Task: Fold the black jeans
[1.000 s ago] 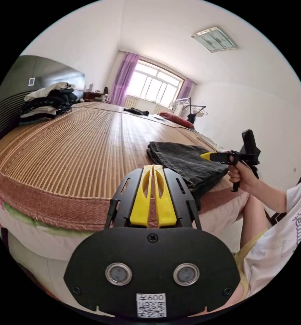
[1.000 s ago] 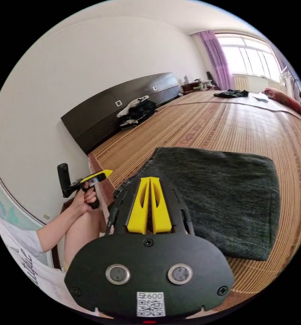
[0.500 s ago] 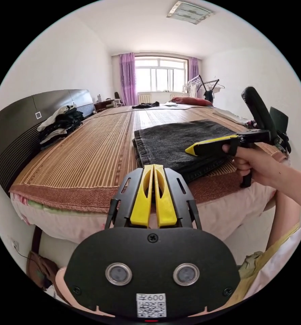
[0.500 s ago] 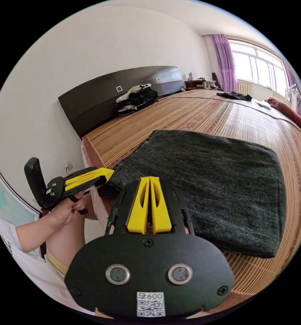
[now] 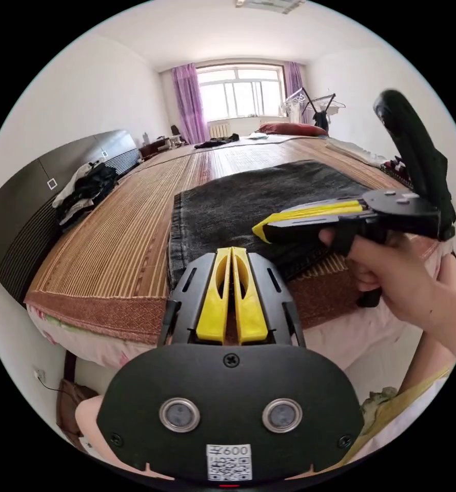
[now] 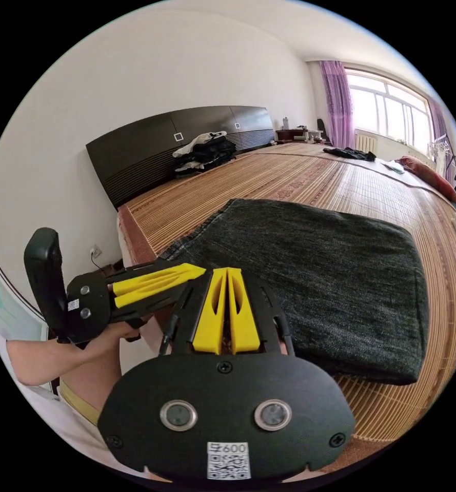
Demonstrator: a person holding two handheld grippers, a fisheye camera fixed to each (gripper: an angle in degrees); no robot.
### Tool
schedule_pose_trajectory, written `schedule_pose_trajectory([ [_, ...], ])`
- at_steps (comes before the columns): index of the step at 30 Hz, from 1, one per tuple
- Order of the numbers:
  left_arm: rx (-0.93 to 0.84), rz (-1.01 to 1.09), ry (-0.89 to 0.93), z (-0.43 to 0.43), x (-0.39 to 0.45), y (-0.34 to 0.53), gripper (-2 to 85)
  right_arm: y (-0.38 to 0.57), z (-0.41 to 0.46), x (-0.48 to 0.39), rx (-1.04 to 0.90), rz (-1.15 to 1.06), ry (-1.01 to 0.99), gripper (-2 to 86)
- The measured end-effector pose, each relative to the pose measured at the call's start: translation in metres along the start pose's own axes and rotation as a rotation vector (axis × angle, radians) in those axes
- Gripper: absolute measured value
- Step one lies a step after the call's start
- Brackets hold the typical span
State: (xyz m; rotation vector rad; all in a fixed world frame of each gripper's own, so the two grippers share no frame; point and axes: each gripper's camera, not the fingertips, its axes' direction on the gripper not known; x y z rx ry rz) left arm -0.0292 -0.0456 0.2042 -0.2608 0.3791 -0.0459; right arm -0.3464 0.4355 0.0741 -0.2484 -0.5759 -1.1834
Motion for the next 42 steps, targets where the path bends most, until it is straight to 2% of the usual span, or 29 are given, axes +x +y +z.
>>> schedule_pose_trajectory([
  [2, 0.008, 0.053, -0.022, 0.002, 0.009, -0.003, 0.5, -0.002, -0.004, 0.02, 0.001, 0.09, -0.054, -0.9],
  [7, 0.018, 0.038, 0.029, 0.012, 0.01, -0.012, 0.6, 0.02, -0.039, 0.101, 0.073, 0.348, -0.181, -0.9],
  [9, 0.031, 0.038, 0.021, 0.015, 0.016, -0.013, 0.6, 0.029, -0.059, 0.125, 0.086, 0.388, -0.161, -0.9],
  [13, 0.048, 0.045, 0.002, 0.02, 0.028, -0.017, 0.5, 0.04, -0.106, 0.158, 0.09, 0.349, 0.048, -0.9],
  [17, 0.073, 0.047, -0.015, 0.026, 0.041, -0.02, 0.4, 0.044, -0.123, 0.17, 0.055, 0.303, 0.135, -0.9],
  [21, 0.088, 0.035, -0.06, 0.032, 0.057, -0.026, 0.3, 0.046, -0.123, 0.171, 0.058, 0.262, 0.133, -0.9],
  [27, 0.04, 0.032, -0.023, 0.04, 0.059, -0.047, 0.5, 0.038, -0.107, 0.184, -0.071, 0.258, 0.113, -0.9],
  [33, -0.026, 0.111, -0.002, 0.05, 0.063, -0.069, 0.7, 0.016, -0.091, 0.166, -0.327, 0.084, 0.184, -0.9],
  [38, -0.029, 0.336, -0.092, 0.062, 0.08, -0.077, 0.8, 0.022, -0.092, 0.137, -0.57, -0.034, 0.126, -0.9],
  [42, -0.08, 0.467, -0.08, 0.081, 0.077, -0.097, 0.7, 0.053, -0.11, 0.113, -0.544, -0.084, 0.074, -0.8],
])
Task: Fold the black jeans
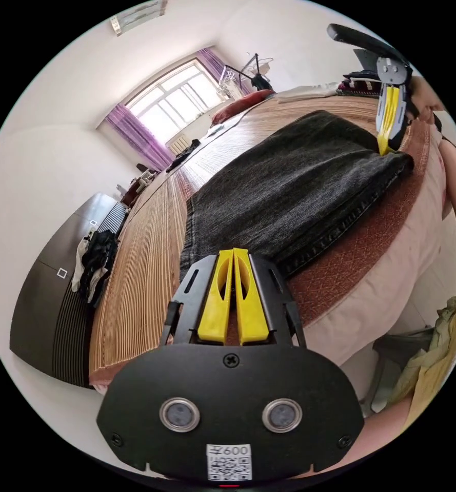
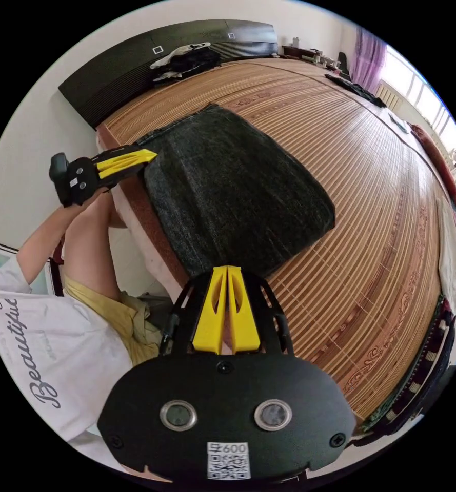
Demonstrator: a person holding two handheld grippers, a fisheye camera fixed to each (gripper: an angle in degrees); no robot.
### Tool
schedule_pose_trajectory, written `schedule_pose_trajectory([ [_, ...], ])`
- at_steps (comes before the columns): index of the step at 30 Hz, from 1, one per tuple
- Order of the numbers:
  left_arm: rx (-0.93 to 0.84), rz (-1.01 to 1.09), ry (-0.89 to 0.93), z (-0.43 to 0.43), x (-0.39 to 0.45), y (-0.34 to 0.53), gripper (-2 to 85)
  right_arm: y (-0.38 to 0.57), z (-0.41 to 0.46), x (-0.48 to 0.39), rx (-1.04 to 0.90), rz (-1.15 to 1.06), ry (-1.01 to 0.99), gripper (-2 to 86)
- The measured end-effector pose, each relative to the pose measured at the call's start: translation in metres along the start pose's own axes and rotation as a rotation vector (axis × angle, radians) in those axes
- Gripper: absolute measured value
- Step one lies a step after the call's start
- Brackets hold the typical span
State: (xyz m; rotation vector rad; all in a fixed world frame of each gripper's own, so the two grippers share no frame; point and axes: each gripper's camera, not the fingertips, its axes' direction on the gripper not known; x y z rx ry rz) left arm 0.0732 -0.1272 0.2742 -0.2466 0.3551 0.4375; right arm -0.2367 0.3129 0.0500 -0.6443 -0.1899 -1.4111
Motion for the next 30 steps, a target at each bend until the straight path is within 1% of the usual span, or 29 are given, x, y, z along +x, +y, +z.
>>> schedule_pose_trajectory([
  [3, 0.009, 0.05, 0.02, 0.023, -0.013, -0.012, 0.7, 0.027, 0.002, -0.017, 0.059, -0.009, -0.063, -0.8],
  [6, -0.001, 0.061, -0.011, 0.051, -0.024, -0.031, 0.8, 0.053, 0.012, -0.027, 0.18, 0.036, -0.171, -0.8],
  [8, -0.017, 0.03, -0.004, 0.064, -0.032, -0.041, 0.8, 0.086, 0.023, -0.027, 0.339, 0.145, -0.252, -0.9],
  [9, -0.037, 0.0, 0.015, 0.069, -0.038, -0.046, 0.8, 0.097, 0.025, -0.027, 0.393, 0.176, -0.259, -0.9],
  [10, -0.058, -0.021, 0.027, 0.07, -0.043, -0.049, 0.8, 0.122, 0.029, -0.031, 0.511, 0.22, -0.254, -0.9],
  [11, -0.072, -0.042, 0.024, 0.068, -0.046, -0.049, 0.8, 0.15, 0.033, -0.039, 0.648, 0.207, -0.219, -0.9],
  [12, -0.125, -0.142, 0.013, 0.063, -0.051, -0.046, 0.8, 0.163, 0.036, -0.045, 0.715, 0.186, -0.186, -0.9],
  [13, -0.153, -0.291, 0.009, 0.052, -0.054, -0.036, 0.8, 0.185, 0.043, -0.058, 0.821, 0.142, -0.108, -0.9],
  [14, -0.118, -0.373, 0.019, 0.041, -0.053, -0.027, 0.8, 0.203, 0.05, -0.07, 0.905, 0.105, -0.03, -0.9],
  [15, 0.046, -0.478, 0.069, 0.012, -0.04, -0.007, 0.8, 0.209, 0.052, -0.075, 0.932, 0.093, 0.004, -0.9],
  [16, 0.246, -0.486, 0.121, -0.018, -0.016, 0.011, 0.8, 0.217, 0.053, -0.084, 0.964, 0.069, 0.06, -0.8],
  [17, 0.341, -0.46, 0.141, -0.032, -0.001, 0.018, 0.8, 0.221, 0.051, -0.09, 0.978, 0.042, 0.101, -0.8],
  [18, 0.5, -0.384, 0.174, -0.054, 0.031, 0.031, 0.8, 0.223, 0.048, -0.092, 0.987, 0.024, 0.116, -0.8],
  [19, 0.554, -0.35, 0.195, -0.062, 0.046, 0.035, 0.8, 0.226, 0.04, -0.093, 1.02, -0.007, 0.126, -0.9],
  [20, 0.599, -0.3, 0.265, -0.068, 0.069, 0.04, 0.8, 0.228, 0.031, -0.088, 1.056, -0.004, 0.107, -0.9],
  [21, 0.608, -0.244, 0.339, -0.066, 0.087, 0.042, 0.8, 0.228, 0.026, -0.083, 1.068, 0.018, 0.09, -0.9],
  [22, 0.573, -0.239, 0.36, -0.056, 0.1, 0.044, 0.8, 0.226, 0.019, -0.068, 1.069, 0.101, 0.059, -0.9],
  [23, 0.536, -0.263, 0.353, -0.048, 0.105, 0.046, 0.8, 0.224, 0.016, -0.051, 1.053, 0.174, 0.034, -0.8],
  [24, 0.444, -0.311, 0.351, -0.028, 0.112, 0.051, 0.7, 0.222, 0.016, -0.044, 1.034, 0.188, 0.036, -0.8],
  [25, 0.441, -0.329, 0.369, -0.014, 0.115, 0.062, 0.7, 0.215, 0.021, -0.034, 0.946, 0.169, 0.084, -0.8],
  [26, 0.473, -0.348, 0.382, -0.011, 0.114, 0.071, 0.7, 0.208, 0.031, -0.029, 0.821, 0.075, 0.156, -0.8],
  [27, 0.504, -0.394, 0.431, -0.003, 0.108, 0.085, 0.7, 0.207, 0.034, -0.025, 0.789, 0.055, 0.157, -0.8],
  [28, 0.513, -0.437, 0.487, 0.006, 0.102, 0.094, 0.7, 0.213, 0.035, -0.014, 0.811, 0.07, 0.099, -0.8],
  [29, 0.522, -0.446, 0.502, 0.009, 0.1, 0.098, 0.7, 0.22, 0.033, 0.0, 0.829, 0.146, 0.053, -0.8],
  [30, 0.532, -0.41, 0.495, 0.01, 0.1, 0.103, 0.8, 0.224, 0.031, 0.006, 0.842, 0.181, 0.034, -0.8],
])
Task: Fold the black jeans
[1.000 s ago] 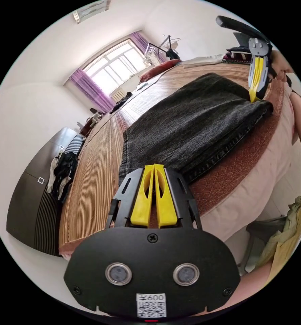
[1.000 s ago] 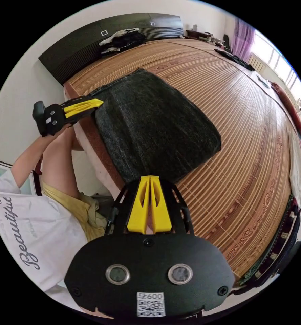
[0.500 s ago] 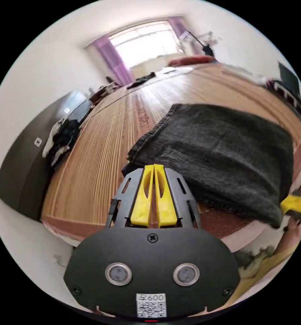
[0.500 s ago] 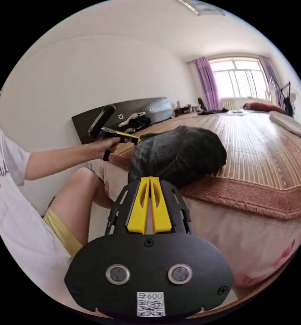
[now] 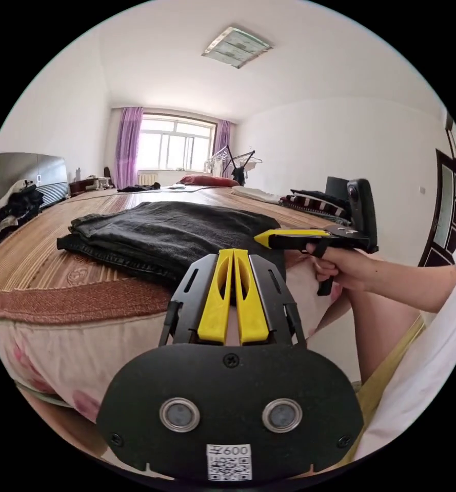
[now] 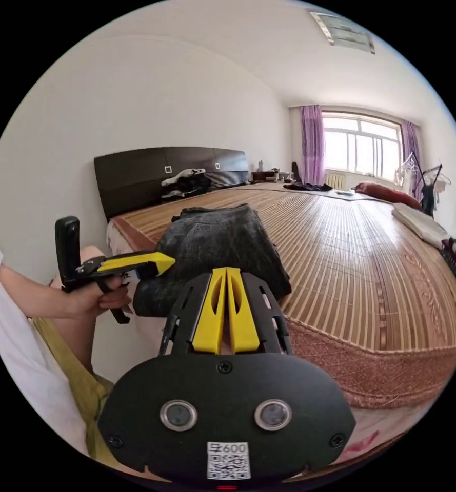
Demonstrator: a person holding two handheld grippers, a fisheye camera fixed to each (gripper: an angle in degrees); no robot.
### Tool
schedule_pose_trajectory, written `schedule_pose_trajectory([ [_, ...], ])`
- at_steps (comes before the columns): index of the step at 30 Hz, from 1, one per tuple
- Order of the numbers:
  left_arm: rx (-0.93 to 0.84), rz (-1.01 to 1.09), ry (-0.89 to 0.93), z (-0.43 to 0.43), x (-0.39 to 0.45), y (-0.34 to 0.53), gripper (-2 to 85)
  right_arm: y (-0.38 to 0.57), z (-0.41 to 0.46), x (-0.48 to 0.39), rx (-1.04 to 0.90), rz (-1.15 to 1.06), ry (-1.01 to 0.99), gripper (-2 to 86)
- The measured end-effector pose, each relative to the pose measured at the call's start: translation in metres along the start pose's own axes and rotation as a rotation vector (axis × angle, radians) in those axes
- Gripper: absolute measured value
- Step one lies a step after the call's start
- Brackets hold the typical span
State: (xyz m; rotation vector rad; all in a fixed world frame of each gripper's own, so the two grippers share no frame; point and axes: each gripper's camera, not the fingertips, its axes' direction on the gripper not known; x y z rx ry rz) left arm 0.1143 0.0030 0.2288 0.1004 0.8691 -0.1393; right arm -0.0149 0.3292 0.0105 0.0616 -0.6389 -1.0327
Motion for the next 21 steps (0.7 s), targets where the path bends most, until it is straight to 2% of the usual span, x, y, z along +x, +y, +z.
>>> schedule_pose_trajectory([
  [2, -0.019, 0.091, -0.026, -0.003, 0.004, 0.005, 0.8, 0.006, -0.013, 0.023, 0.06, 0.138, 0.018, -0.8],
  [4, -0.022, 0.084, -0.016, -0.008, -0.003, 0.015, 0.8, 0.01, -0.015, 0.031, 0.068, 0.175, -0.016, -0.8],
  [9, -0.024, -0.05, 0.04, -0.017, -0.026, 0.026, 0.7, 0.009, -0.013, -0.004, 0.071, 0.036, 0.182, -0.8],
  [11, -0.052, -0.015, 0.026, -0.019, -0.027, 0.02, 0.6, 0.003, -0.018, -0.016, 0.089, 0.0, 0.207, -0.9],
  [13, -0.053, 0.058, -0.07, -0.027, -0.022, 0.005, 0.5, -0.005, -0.023, -0.024, 0.13, -0.043, 0.111, -0.9],
  [15, -0.039, 0.032, -0.117, -0.028, -0.025, -0.008, 0.4, -0.017, -0.017, -0.03, 0.115, -0.075, -0.053, -0.9],
  [17, -0.035, -0.032, -0.087, -0.019, -0.035, -0.017, 0.3, -0.039, 0.013, -0.03, -0.023, -0.033, -0.211, -0.9],
  [19, -0.069, -0.084, -0.046, -0.001, -0.043, -0.018, 0.3, -0.053, 0.038, -0.028, -0.136, 0.017, -0.227, -0.9],
  [20, -0.141, -0.107, -0.065, 0.016, -0.047, -0.013, 0.3, -0.059, 0.053, -0.028, -0.198, 0.004, -0.242, -0.8],
  [21, -0.134, -0.097, -0.081, 0.022, -0.046, -0.004, 0.3, -0.061, 0.06, -0.029, -0.231, -0.023, -0.247, -0.8],
])
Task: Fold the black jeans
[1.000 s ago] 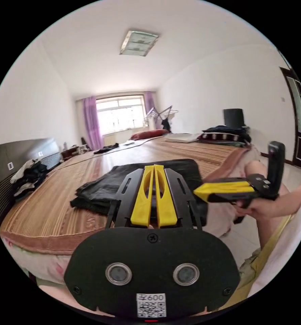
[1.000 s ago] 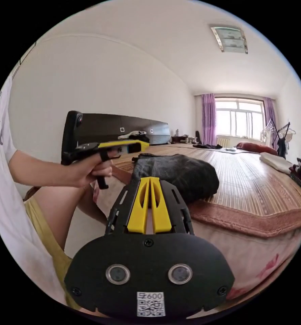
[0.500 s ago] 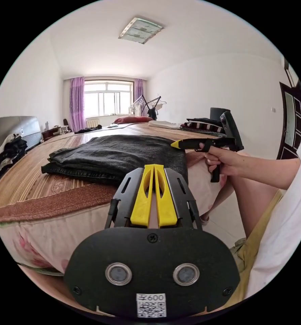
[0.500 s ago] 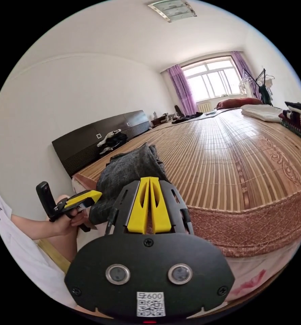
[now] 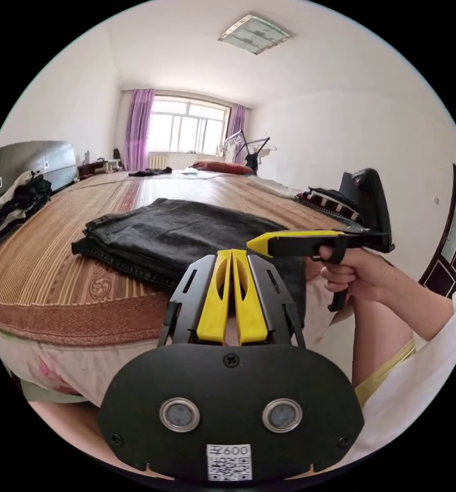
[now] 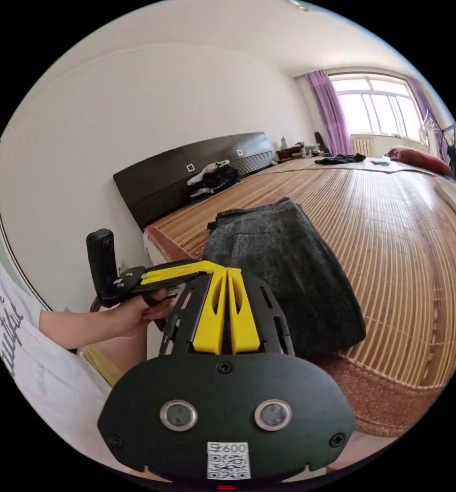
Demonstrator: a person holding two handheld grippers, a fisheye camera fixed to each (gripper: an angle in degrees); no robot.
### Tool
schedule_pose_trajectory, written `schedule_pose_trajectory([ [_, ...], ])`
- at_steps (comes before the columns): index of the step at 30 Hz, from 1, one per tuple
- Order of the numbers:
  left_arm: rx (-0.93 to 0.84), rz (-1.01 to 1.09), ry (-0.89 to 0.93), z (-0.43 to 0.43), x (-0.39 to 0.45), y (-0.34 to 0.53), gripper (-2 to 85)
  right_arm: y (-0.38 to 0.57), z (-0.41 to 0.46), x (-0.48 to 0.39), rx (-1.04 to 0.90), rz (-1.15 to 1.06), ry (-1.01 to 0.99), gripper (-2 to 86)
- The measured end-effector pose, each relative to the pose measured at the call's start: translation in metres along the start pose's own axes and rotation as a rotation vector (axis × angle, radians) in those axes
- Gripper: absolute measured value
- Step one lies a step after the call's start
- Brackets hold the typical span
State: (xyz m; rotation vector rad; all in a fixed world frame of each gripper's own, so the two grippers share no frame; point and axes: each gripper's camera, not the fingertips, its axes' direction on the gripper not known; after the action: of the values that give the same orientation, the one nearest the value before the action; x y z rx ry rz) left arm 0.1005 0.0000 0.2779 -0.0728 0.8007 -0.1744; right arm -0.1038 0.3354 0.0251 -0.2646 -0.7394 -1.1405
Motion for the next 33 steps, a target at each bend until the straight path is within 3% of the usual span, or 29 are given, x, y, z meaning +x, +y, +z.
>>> schedule_pose_trajectory([
  [4, 0.099, 0.234, -0.098, -0.004, 0.025, 0.036, 0.2, -0.019, 0.012, 0.013, -0.141, -0.153, -0.011, -0.8],
  [8, 0.114, 0.127, 0.047, -0.003, -0.003, 0.04, 0.2, -0.032, -0.023, 0.081, -0.088, 0.04, 0.027, -0.8],
  [11, 0.118, 0.161, 0.024, -0.003, 0.002, 0.044, 0.2, -0.029, -0.044, 0.115, -0.022, 0.166, -0.012, -0.8],
  [12, 0.122, 0.153, 0.016, -0.004, 0.004, 0.046, 0.2, -0.029, -0.047, 0.117, -0.008, 0.185, 0.019, -0.8],
  [14, 0.128, 0.111, 0.043, -0.004, -0.002, 0.049, 0.2, -0.032, -0.054, 0.115, -0.023, 0.239, 0.307, -0.9],
  [16, 0.123, 0.111, 0.049, -0.006, -0.003, 0.049, 0.2, -0.039, -0.057, 0.104, -0.02, 0.177, 0.426, -0.9],
  [21, 0.112, 0.089, 0.046, -0.012, 0.0, 0.048, 0.2, -0.076, -0.04, 0.076, -0.027, 0.058, 0.143, -0.8],
  [25, 0.099, 0.083, 0.043, -0.019, 0.003, 0.045, 0.2, -0.111, 0.013, 0.08, -0.238, 0.075, -0.104, -0.9],
  [30, 0.092, 0.093, 0.055, -0.029, 0.004, 0.042, 0.2, -0.12, 0.028, 0.119, -0.271, 0.145, -0.132, -0.9],
  [33, 0.103, 0.087, 0.052, -0.037, 0.007, 0.041, 0.2, -0.114, -0.009, 0.154, -0.065, 0.277, -0.039, -0.9],
])
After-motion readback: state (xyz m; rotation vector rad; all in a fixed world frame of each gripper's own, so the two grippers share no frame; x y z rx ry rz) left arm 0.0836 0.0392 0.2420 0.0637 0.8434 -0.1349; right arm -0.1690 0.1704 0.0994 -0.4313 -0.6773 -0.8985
